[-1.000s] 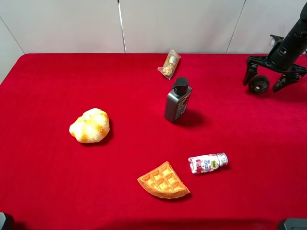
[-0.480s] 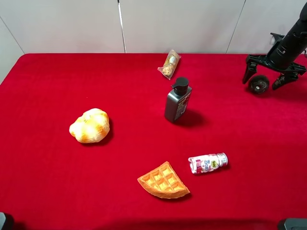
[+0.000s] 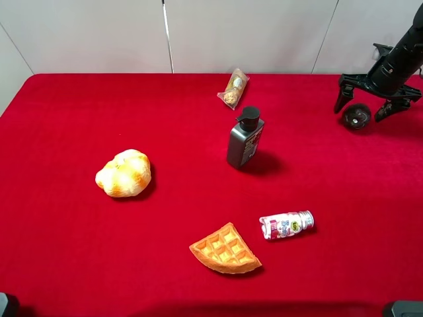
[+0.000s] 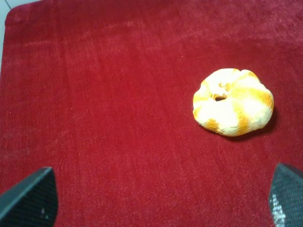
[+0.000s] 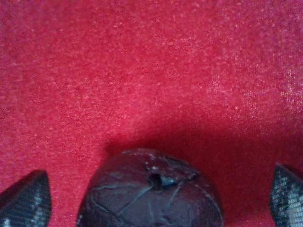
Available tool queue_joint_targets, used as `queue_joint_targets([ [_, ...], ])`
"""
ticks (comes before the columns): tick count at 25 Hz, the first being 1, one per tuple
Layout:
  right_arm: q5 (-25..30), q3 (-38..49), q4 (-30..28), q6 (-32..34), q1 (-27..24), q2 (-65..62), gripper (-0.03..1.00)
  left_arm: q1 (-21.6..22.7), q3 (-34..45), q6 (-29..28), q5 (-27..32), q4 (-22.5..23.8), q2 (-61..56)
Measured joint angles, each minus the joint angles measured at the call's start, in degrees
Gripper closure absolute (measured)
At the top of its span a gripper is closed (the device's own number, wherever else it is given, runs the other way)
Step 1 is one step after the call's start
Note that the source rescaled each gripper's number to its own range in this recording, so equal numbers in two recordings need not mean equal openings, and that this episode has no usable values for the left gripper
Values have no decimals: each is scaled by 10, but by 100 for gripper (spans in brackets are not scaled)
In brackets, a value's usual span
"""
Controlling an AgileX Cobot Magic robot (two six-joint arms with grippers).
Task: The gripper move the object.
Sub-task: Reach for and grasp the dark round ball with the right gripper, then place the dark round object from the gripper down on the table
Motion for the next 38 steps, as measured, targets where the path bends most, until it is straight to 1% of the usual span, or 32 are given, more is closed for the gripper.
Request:
queue_joint_targets([
  [14,10,0,1,0,0,0,-3,0,0,0,0,0,0],
  [15,10,0,1,0,0,0,-2,0,0,0,0,0,0],
  [16,10,0,1,0,0,0,7,0,0,0,0,0,0],
  [18,10,0,1,0,0,0,34,0,0,0,0,0,0],
  [21,10,0,1,0,0,0,91,0,0,0,0,0,0],
  [22,10,0,1,0,0,0,97,0,0,0,0,0,0],
  [38,12,0,1,0,0,0,97,0,0,0,0,0,0],
])
